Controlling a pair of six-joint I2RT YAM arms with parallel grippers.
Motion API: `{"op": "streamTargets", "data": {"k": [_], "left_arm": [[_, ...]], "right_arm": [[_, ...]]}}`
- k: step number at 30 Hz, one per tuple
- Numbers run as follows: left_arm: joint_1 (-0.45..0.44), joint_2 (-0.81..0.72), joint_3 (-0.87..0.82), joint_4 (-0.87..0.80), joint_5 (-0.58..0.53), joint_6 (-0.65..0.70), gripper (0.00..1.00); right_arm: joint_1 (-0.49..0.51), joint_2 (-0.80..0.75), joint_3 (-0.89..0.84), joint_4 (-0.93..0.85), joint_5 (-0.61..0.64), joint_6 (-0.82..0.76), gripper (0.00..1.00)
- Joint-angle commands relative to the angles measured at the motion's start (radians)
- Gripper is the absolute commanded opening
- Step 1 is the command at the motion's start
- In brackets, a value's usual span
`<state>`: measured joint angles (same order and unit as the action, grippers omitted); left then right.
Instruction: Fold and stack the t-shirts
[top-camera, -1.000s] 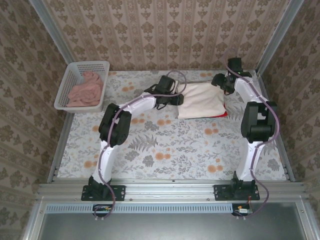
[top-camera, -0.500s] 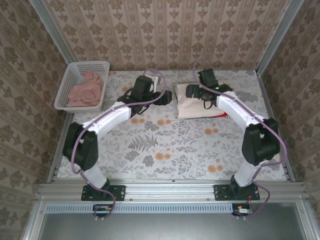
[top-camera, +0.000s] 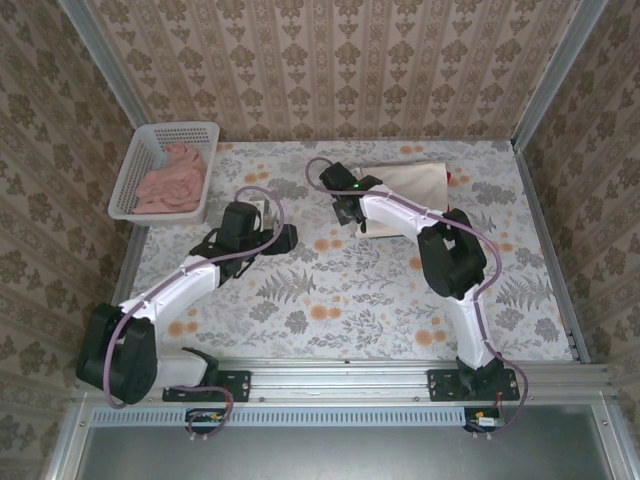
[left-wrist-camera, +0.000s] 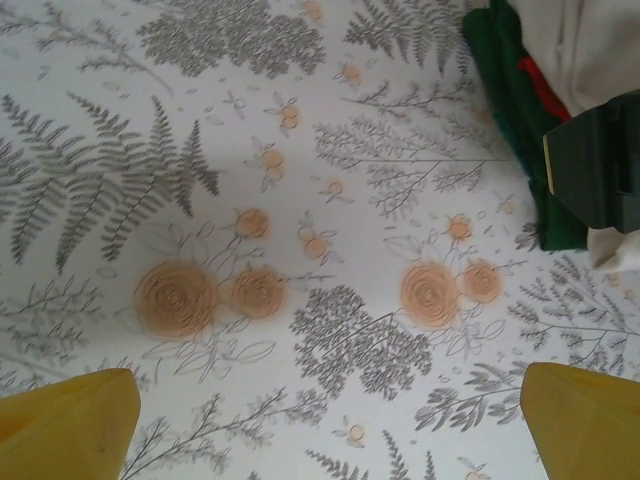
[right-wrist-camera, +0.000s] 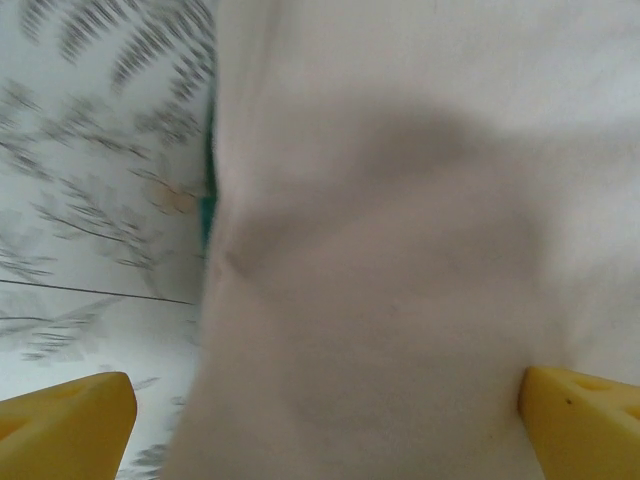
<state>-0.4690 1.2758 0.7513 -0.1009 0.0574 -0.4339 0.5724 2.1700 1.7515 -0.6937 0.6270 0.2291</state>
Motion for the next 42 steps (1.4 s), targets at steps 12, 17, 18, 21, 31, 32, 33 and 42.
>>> {"op": "streamTargets", "data": {"k": [12, 17, 18, 21, 31, 32, 33, 42], "left_arm": [[0.007, -0.136, -0.036, 0.001, -0.001, 0.003, 1.00], [0.009, -0.163, -0.039, -0.007, 0.002, 0.007, 1.00], [0.008, -0.170, -0.040, -0.011, 0.004, 0.010, 1.00], [0.009, -0.191, -0.052, -0.014, 0.002, 0.012, 1.00], [0.050, -0.249, -0.070, -0.043, -0.001, 0.012, 1.00], [0.051, -0.252, -0.070, -0.046, -0.007, 0.014, 1.00], [0.053, -0.255, -0.068, -0.055, -0.019, 0.017, 1.00], [0.067, -0.317, -0.070, -0.119, -0.043, 0.027, 1.00]], "right_arm": [[-0.212, -0.055, -0.127, 0.079, 0.125, -0.333, 1.00], [-0.342, -0.038, -0.063, 0.085, 0.004, -0.356, 1.00], [-0.366, -0.023, -0.038, 0.077, 0.006, -0.359, 1.00], [-0.422, 0.022, 0.030, 0.048, -0.016, -0.377, 1.00], [-0.523, 0.145, 0.215, 0.001, -0.031, -0.434, 1.00], [-0.528, 0.150, 0.235, -0.009, -0.024, -0.427, 1.00], [-0.534, 0.152, 0.251, -0.015, -0.022, -0.424, 1.00], [-0.547, 0.207, 0.394, -0.062, -0.040, -0.441, 1.00]]}}
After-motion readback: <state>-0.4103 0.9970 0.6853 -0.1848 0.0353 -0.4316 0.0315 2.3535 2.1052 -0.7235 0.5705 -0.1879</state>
